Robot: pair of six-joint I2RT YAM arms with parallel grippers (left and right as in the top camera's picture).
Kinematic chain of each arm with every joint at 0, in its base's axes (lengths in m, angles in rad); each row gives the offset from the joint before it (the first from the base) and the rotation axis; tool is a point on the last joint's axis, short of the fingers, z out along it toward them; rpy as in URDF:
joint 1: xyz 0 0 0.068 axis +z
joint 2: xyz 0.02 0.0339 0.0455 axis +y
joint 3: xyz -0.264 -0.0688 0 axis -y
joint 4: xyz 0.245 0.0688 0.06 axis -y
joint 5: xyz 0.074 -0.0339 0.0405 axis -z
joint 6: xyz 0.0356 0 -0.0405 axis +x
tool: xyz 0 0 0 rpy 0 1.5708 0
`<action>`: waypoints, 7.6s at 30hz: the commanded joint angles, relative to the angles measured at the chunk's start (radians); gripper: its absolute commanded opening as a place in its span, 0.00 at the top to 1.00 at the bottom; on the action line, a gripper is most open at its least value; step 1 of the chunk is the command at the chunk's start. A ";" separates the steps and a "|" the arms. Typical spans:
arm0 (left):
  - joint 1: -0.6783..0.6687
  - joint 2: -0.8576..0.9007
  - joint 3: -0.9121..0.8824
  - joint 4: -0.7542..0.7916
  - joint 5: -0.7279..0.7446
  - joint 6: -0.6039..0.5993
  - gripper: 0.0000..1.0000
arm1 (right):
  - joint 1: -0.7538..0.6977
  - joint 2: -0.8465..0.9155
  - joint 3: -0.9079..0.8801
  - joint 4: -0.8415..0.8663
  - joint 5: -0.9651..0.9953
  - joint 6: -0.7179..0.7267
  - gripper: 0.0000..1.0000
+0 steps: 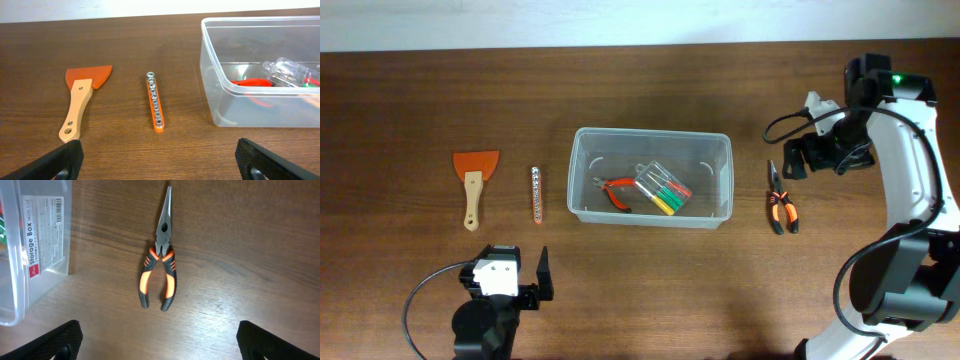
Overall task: Pack container
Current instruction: 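Open the right gripper and raise it out of the box, then move the right gripper over the orange-black needle-nose pliers, then lower the right gripper and grasp the needle-nose pliers at the joint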
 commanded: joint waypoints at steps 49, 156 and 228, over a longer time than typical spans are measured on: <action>-0.005 -0.006 -0.007 0.003 0.011 -0.003 0.01 | -0.077 0.103 -0.310 0.348 0.078 -0.129 0.01; -0.005 -0.006 -0.007 0.003 0.011 -0.003 0.01 | -0.018 0.254 -0.311 0.352 0.139 -0.103 0.09; -0.005 -0.006 -0.007 0.003 0.011 -0.003 0.01 | 0.074 0.254 -0.311 0.367 0.139 -0.077 0.60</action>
